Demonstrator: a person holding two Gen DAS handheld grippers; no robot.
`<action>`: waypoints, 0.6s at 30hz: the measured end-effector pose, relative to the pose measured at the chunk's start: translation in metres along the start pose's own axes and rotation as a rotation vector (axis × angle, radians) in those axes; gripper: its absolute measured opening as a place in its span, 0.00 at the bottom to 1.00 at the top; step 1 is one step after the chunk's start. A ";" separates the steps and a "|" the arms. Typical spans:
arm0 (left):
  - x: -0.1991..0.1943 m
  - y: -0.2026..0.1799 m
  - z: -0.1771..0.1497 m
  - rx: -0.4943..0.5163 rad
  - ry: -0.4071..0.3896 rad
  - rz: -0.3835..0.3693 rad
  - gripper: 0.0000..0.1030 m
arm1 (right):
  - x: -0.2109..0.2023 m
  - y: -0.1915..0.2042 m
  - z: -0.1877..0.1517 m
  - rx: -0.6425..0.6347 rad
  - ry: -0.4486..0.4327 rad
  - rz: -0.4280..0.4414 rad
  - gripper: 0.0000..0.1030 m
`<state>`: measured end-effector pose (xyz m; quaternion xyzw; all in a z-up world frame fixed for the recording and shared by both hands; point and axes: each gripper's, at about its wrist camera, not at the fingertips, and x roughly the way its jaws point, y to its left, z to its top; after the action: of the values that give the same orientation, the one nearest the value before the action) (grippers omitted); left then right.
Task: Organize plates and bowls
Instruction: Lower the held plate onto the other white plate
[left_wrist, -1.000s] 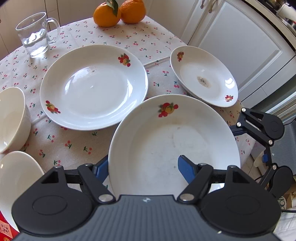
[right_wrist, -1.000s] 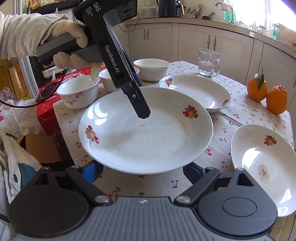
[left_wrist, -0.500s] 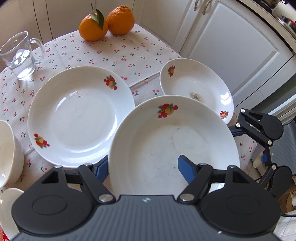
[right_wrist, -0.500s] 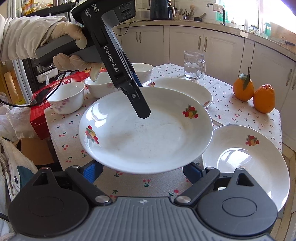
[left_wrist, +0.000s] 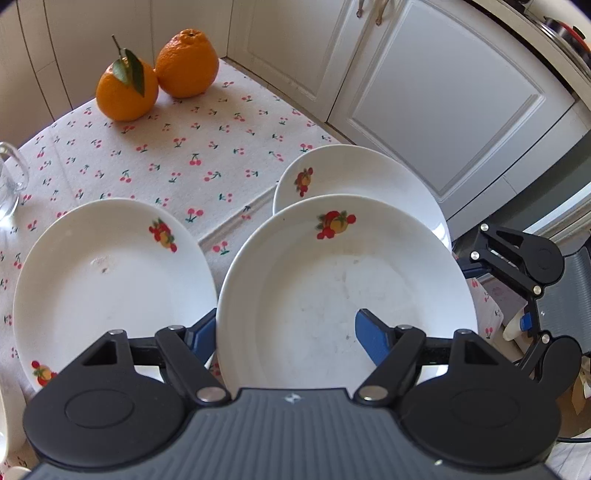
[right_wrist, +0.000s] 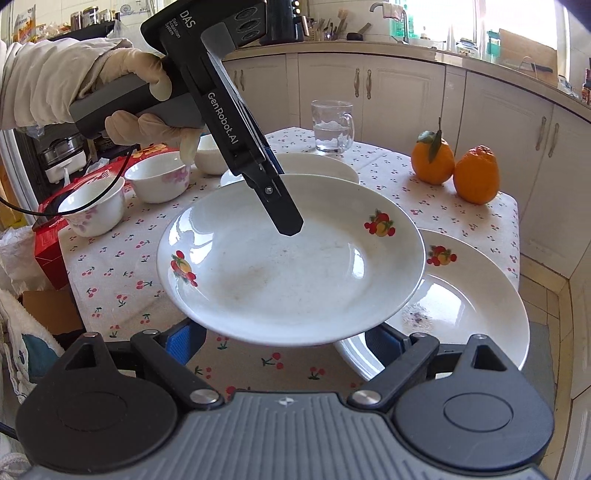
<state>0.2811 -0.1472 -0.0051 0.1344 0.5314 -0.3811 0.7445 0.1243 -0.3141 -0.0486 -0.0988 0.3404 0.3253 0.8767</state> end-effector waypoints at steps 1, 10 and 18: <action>0.002 -0.002 0.004 0.007 -0.001 -0.004 0.73 | -0.002 -0.003 -0.002 0.007 -0.002 -0.006 0.93; 0.021 -0.019 0.035 0.059 0.001 -0.027 0.73 | -0.016 -0.025 -0.013 0.066 -0.023 -0.059 0.93; 0.043 -0.030 0.054 0.100 0.017 -0.040 0.73 | -0.026 -0.037 -0.021 0.113 -0.034 -0.102 0.93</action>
<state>0.3031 -0.2183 -0.0156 0.1640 0.5207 -0.4208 0.7246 0.1220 -0.3635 -0.0493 -0.0609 0.3376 0.2620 0.9020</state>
